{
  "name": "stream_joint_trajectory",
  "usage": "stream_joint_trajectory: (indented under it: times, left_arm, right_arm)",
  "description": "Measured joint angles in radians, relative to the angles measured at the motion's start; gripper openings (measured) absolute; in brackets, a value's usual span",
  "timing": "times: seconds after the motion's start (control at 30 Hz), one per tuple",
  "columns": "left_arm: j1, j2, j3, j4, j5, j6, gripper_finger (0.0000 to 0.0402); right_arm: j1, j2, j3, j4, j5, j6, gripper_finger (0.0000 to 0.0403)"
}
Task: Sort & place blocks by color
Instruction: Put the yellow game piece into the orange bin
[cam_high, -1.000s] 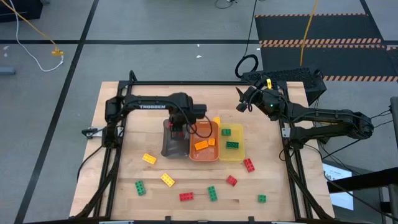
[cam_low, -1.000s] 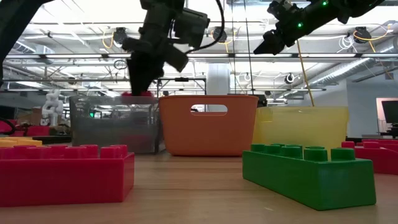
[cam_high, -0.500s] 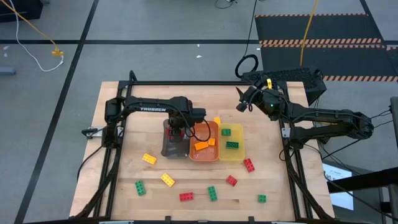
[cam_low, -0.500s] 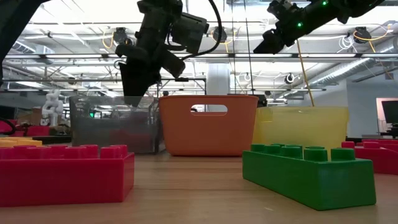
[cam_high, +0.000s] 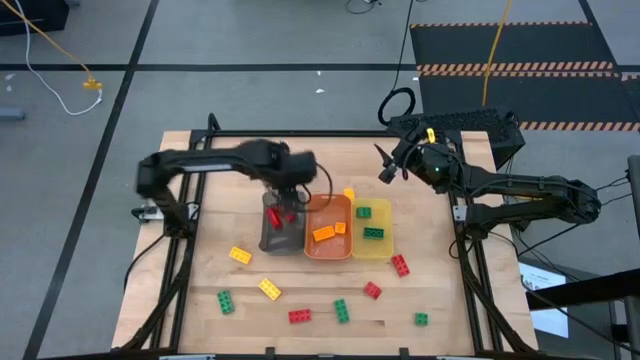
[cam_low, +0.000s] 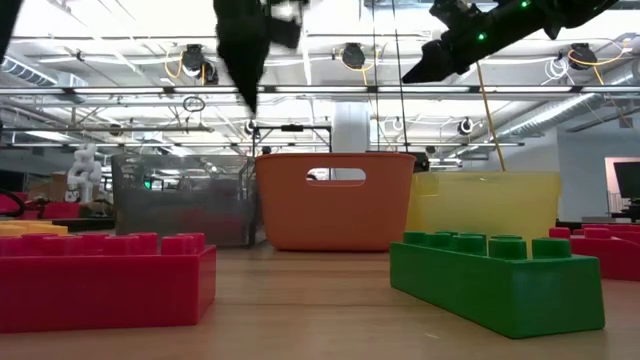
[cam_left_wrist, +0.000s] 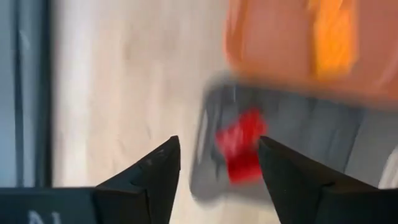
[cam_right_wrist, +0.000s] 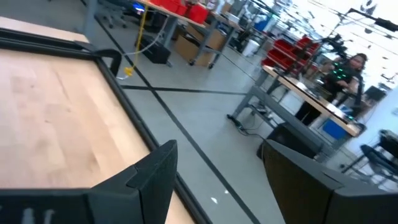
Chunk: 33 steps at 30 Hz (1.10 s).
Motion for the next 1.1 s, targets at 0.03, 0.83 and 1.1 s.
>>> stream_joint_trajectory:
  times: [0.03, 0.83, 1.1]
  left_arm:
    - [0.006, -0.039, -0.008, 0.055, 0.001, 0.011, 0.0206]
    - [0.296, -0.536, -0.815, 1.130, 0.264, 0.028, 0.0145]
    - [0.316, -0.588, -0.913, 1.170, 0.265, 0.066, 0.0140]
  right_arm:
    - [0.000, 0.000, 0.000, 0.000, -0.004, 0.003, 0.0226]
    - [-0.147, 0.224, 0.328, -0.415, -0.362, 0.372, 0.0226]
    - [-0.256, 0.516, 0.708, -0.863, -0.646, 0.500, 0.0226]
